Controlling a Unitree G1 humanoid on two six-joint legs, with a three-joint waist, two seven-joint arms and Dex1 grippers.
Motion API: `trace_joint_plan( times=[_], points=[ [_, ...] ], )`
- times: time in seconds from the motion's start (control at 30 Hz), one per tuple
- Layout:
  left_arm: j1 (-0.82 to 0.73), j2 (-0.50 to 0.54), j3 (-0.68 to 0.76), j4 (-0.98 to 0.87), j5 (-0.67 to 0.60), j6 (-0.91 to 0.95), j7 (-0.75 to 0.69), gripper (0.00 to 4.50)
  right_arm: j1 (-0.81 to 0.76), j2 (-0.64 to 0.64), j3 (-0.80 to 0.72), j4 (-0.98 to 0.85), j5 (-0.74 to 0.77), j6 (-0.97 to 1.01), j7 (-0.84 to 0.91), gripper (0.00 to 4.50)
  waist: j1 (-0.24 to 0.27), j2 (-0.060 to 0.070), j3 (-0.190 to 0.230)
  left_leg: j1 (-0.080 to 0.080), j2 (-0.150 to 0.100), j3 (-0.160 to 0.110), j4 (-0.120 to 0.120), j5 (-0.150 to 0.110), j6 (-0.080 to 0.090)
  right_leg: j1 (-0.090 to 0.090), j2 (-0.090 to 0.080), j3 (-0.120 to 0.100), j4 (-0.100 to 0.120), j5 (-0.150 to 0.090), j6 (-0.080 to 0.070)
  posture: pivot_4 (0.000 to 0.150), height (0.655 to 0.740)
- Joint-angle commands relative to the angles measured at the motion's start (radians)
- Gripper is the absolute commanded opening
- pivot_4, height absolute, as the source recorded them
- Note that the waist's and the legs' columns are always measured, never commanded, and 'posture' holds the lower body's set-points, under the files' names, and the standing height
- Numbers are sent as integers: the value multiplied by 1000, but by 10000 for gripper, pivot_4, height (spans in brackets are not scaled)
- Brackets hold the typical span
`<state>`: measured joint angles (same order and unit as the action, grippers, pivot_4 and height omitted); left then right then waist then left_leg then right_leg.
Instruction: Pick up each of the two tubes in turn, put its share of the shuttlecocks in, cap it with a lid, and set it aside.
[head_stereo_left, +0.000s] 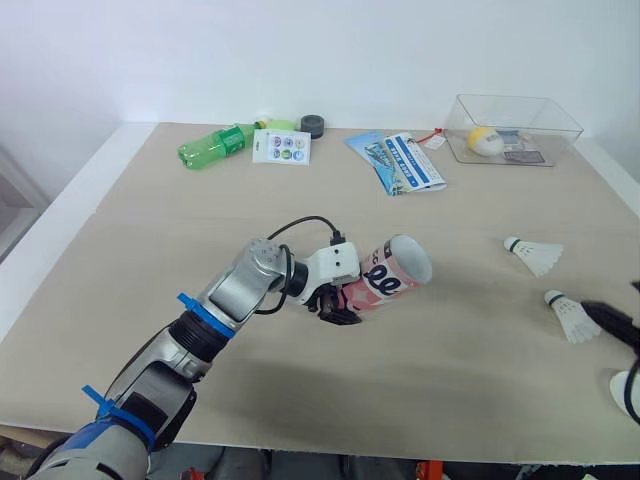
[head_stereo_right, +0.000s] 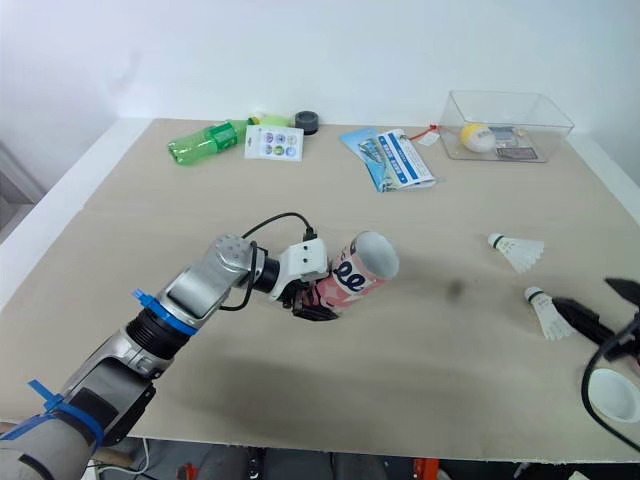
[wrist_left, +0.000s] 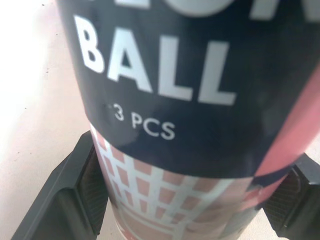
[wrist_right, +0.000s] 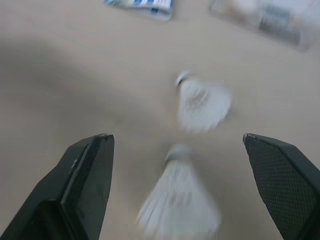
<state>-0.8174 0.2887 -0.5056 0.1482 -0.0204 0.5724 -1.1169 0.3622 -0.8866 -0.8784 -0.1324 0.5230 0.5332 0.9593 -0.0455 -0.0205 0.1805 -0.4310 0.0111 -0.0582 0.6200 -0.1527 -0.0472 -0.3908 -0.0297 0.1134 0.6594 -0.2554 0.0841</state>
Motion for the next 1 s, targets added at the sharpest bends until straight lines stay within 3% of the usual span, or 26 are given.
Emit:
trace_joint_plan(
  times=[0.03,0.33,0.6,1.0],
  points=[
    [-11,-20,-18,17,0,-15,-5,36426,56,27,-30,-104,66,99,-1,44319,0,0,0,0,0,0,0,0,0,0,0,0,0,0,0,1500,7400],
    [-16,-29,-14,26,1,-17,-7,36426,3,148,108,-153,57,117,-134,44319,1,3,-2,-3,0,0,-1,0,0,0,-2,-2,-7,1,0,1500,7400],
    [-11,-18,-9,15,4,-5,-5,36426,-133,184,238,-43,-37,33,-247,44319,9,5,-4,-7,-1,0,-1,0,0,-1,-3,-2,-11,2,2,1500,7400],
    [-3,-7,-7,3,5,4,5,36426,-224,195,245,50,-62,-13,-331,44319,7,6,-4,-6,0,0,-2,0,0,-1,-1,-2,-11,3,2,1500,7400]
  ],
)
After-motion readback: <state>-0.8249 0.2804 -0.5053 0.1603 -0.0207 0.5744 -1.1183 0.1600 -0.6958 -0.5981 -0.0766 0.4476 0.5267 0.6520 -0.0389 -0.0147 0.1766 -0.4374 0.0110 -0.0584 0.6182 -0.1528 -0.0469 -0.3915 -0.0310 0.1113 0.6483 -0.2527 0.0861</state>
